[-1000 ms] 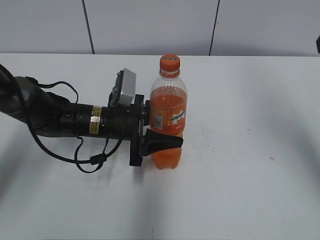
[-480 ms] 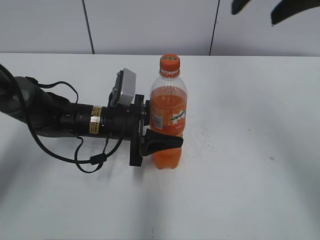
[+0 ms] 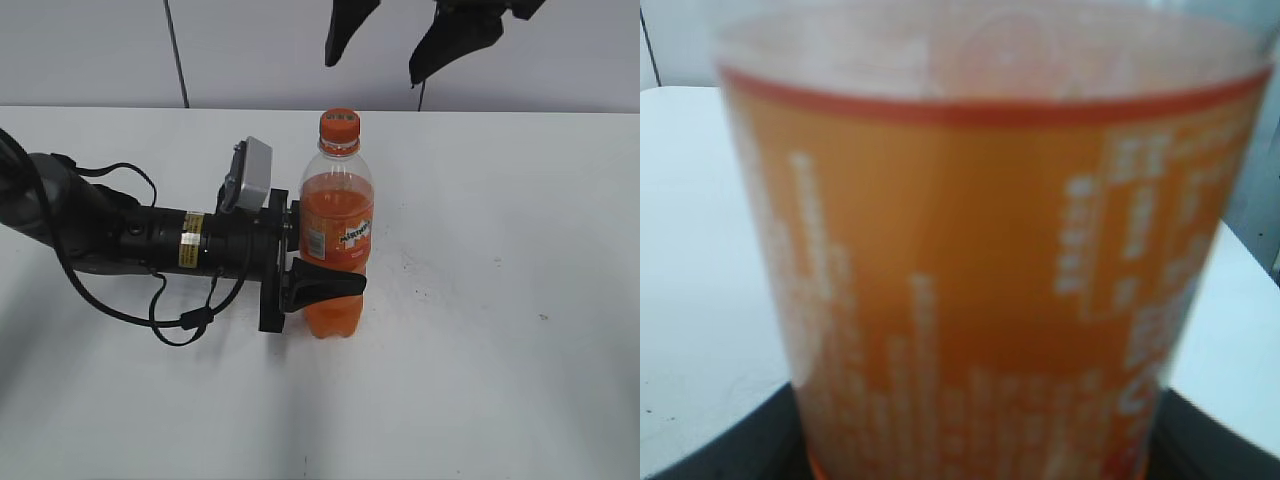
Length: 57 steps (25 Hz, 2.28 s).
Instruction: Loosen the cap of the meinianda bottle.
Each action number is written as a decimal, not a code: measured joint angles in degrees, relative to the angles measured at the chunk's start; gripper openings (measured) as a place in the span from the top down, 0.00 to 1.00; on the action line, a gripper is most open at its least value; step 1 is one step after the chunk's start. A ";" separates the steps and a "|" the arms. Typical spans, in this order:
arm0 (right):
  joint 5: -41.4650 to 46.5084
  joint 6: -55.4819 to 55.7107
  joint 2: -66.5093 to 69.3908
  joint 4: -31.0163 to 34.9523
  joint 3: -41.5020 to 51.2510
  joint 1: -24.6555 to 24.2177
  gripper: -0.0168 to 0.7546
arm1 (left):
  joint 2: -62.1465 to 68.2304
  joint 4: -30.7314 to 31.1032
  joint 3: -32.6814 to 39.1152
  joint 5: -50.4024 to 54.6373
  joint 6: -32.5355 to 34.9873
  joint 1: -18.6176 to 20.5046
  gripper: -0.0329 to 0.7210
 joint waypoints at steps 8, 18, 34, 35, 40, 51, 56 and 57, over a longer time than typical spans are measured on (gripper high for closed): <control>0.00 3.79 2.12 -0.52 0.00 4.21 0.25 | 0.00 0.00 0.00 0.00 0.00 0.00 0.42; 0.13 5.28 3.57 -0.68 0.00 4.91 0.25 | 0.00 0.00 0.00 0.06 0.00 0.00 0.42; 0.13 5.27 5.06 -0.73 0.00 4.91 0.40 | 0.00 0.00 0.00 0.06 0.00 0.00 0.42; 0.19 5.27 5.06 -0.80 0.00 4.91 0.43 | 0.00 0.00 0.00 0.06 0.00 0.00 0.42; 0.32 4.72 5.06 -1.19 0.07 4.91 0.53 | 0.00 0.00 0.00 -0.04 -0.04 0.00 0.42; 0.20 4.40 5.01 -0.96 2.28 4.91 0.56 | 0.00 -0.06 0.00 0.01 -0.06 0.00 0.42; 0.20 3.83 5.01 -1.20 2.28 4.91 0.58 | 0.00 -0.16 0.00 0.07 -0.06 0.00 0.42; 0.20 3.28 5.01 -1.24 2.28 4.91 0.58 | 0.00 -0.16 0.00 0.07 -0.06 0.00 0.42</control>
